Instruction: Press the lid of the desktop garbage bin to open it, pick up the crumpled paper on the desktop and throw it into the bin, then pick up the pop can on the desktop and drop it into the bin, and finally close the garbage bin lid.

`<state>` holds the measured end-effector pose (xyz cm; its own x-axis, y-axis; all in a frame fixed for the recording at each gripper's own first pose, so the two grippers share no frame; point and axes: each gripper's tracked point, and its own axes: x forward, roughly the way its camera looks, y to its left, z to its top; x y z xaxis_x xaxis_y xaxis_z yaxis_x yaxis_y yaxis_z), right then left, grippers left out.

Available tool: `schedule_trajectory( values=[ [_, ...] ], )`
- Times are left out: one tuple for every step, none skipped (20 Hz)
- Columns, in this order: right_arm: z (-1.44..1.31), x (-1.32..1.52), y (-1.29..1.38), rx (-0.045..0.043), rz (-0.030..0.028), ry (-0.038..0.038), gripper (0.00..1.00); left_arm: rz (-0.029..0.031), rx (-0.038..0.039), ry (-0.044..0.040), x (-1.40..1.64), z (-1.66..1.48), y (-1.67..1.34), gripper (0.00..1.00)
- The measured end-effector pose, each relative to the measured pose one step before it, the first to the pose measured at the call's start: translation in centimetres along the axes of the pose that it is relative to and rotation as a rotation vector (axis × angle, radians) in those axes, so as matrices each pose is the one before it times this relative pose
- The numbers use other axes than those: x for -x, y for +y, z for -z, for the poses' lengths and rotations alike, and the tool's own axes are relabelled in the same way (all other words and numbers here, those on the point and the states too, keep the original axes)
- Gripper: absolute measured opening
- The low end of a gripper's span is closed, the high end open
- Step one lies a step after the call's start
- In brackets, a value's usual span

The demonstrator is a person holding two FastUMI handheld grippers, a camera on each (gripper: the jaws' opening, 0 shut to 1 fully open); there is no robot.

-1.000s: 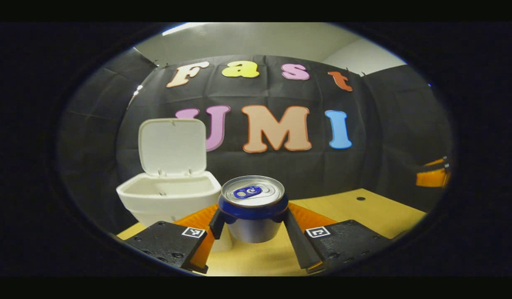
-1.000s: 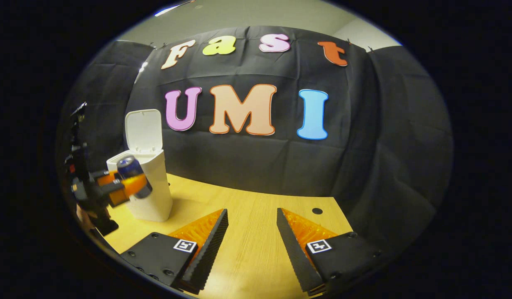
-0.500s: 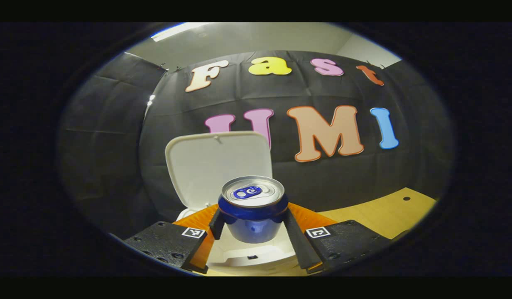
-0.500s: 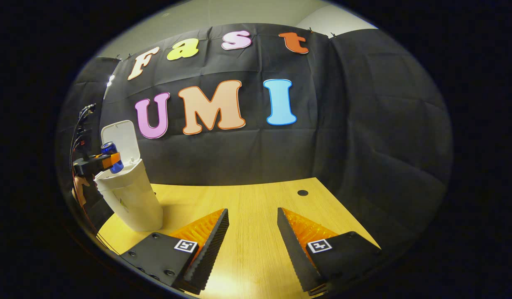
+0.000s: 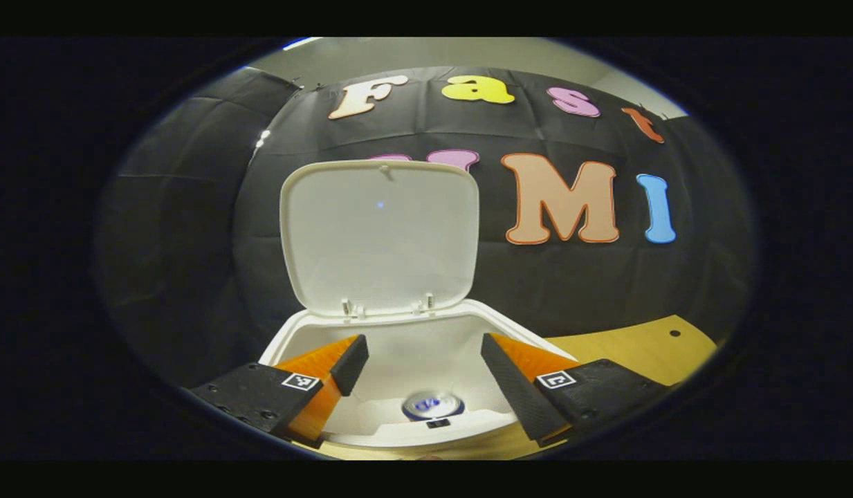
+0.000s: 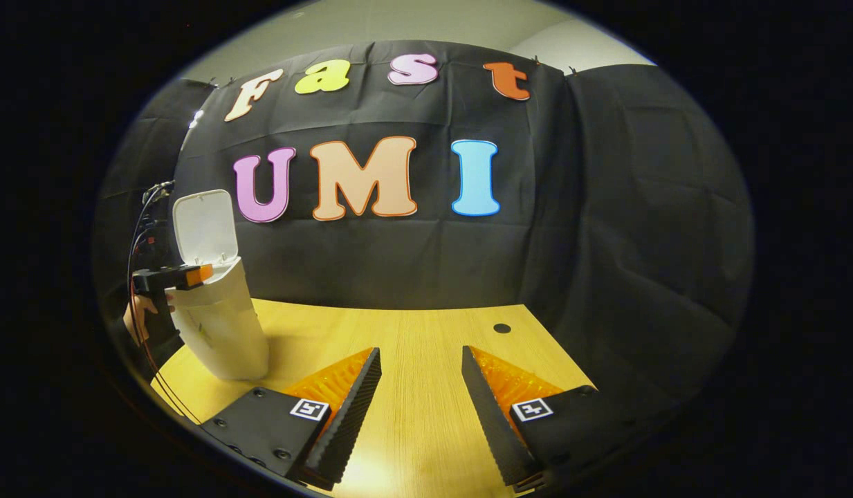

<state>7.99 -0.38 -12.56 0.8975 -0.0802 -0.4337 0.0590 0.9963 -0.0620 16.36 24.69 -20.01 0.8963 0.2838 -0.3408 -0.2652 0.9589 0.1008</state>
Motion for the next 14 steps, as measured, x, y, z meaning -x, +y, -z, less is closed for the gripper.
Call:
schedule_trajectory(
  values=[
    [-0.343, -0.231, 0.186, 0.00601, -0.00343, -0.00785, 0.81, 0.00917, -0.0085, -0.03255, 0.394, -1.492, -0.251, 0.97],
    [-0.238, -0.15, 0.073, 0.00278, -0.00564, -0.00712, 0.81, 0.00822, -0.00684, -0.03152, 0.261, -1.664, -0.28, 0.96],
    [-0.009, 0.019, -0.06, -0.00192, -0.00627, -0.00435, 0.81, 0.00195, -0.00399, -0.02687, 0.085, -1.659, -0.052, 0.97],
    [-0.012, -0.106, 0.038, -0.00419, -0.00749, -0.00081, 0.81, 0.00784, -0.00452, -0.01497, -0.167, -1.648, -0.134, 0.99],
    [0.248, -0.105, 0.162, -0.00626, -0.00779, -0.00078, 0.81, -0.00394, -0.00257, -0.01037, -0.261, -1.612, 0.211, 0.96],
    [0.235, -0.204, 0.157, -0.0065, -0.00751, 0.00269, 0.81, -0.00586, 0.00284, -0.02005, -0.358, -1.899, 0.428, 0.96],
    [0.329, -0.153, 0.131, -0.00628, -0.00712, 0.00291, 0.81, -0.004, 0.00568, -0.03256, -0.44, -2.084, 0.35, 0.96],
    [0.232, -0.139, 0.177, -0.00496, -0.00609, 0.00343, 0.81, -0.01229, -0.00072, -0.03517, -0.626, -2.235, 0.461, 0.96],
    [0.345, -0.074, 0.138, -0.00494, -0.00517, 0.00339, 0.81, -0.01247, -0.01293, -0.0224, -0.896, -1.877, 0.538, 0.99],
    [0.203, 0.104, 0.034, -0.0053, -0.00237, 0.00154, 0.81, -0.00698, -0.01541, -0.02823, -1.017, -1.744, 0.471, 0.99],
    [0.119, 0.006, 0.05, -0.00603, -0.00228, 0.00187, 0.81, -0.00998, -0.00947, -0.01568, -0.91, -1.241, 0.45, 0.99],
    [0.104, 0.093, -0.042, -0.00687, -0.00089, 0.00096, 0.81, -0.00212, 0.0001, -0.00211, -1.069, -0.642, 0.328, 0.98],
    [0.231, 0.106, -0.072, -0.00664, 0.00169, 0.00093, 0.81, -0.00385, 0.01467, 0.01183, -0.836, -0.103, 0.338, 0.98],
    [0.069, 0.088, -0.113, -0.00561, 0.00193, -0.00079, 0.81, -0.01033, 0.02761, 0.00474, -0.841, -0.23, 0.447, 0.95]
  ],
)
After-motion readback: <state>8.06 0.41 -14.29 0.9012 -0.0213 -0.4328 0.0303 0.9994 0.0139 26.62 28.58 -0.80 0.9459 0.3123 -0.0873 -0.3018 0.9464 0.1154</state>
